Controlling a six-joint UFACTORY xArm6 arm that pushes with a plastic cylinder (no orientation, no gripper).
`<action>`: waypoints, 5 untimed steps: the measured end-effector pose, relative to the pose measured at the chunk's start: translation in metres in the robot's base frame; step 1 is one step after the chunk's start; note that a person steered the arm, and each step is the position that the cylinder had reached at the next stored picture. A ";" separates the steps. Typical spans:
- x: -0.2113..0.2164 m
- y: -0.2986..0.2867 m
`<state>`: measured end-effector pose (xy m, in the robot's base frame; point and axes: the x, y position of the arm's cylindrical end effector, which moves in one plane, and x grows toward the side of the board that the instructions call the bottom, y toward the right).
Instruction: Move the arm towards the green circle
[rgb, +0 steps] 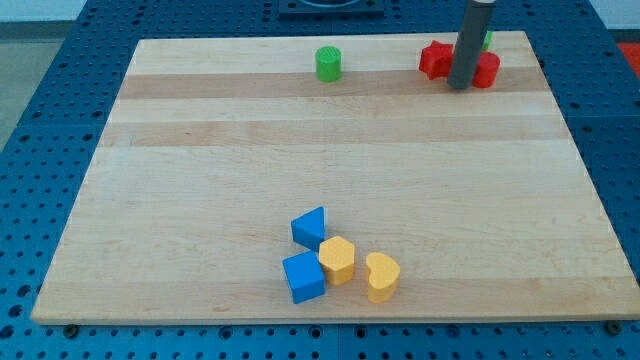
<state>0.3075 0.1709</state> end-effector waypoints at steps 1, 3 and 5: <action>0.028 -0.034; 0.043 -0.160; 0.040 -0.295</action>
<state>0.3473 -0.1246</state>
